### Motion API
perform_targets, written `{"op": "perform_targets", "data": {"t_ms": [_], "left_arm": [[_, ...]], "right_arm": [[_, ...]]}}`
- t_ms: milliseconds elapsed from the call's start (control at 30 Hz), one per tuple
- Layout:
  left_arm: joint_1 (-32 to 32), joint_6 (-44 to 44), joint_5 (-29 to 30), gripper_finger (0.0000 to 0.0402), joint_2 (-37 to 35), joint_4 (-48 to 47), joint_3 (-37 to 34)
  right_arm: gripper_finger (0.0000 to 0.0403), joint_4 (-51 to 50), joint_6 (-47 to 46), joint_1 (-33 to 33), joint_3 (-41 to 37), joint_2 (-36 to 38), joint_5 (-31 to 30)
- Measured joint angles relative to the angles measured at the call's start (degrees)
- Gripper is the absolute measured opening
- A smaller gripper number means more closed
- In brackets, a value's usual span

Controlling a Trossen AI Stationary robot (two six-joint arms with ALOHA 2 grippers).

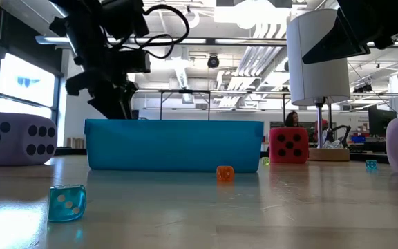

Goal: Pick & Place Dice
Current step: Put the small blue dice into the blue bin

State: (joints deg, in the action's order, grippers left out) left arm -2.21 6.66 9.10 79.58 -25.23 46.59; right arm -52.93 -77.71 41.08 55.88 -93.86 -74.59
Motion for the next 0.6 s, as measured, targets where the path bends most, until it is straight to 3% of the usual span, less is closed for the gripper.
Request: {"op": "perform_targets", "data": {"t_ms": [600], "left_arm": [[0.5, -0.8, 0.0, 0.0107, 0.2, 0.3, 0.0]], "right_arm": [[0.0002, 0.0, 0.0, 0.0, 0.0, 0.0, 0.0]]}}
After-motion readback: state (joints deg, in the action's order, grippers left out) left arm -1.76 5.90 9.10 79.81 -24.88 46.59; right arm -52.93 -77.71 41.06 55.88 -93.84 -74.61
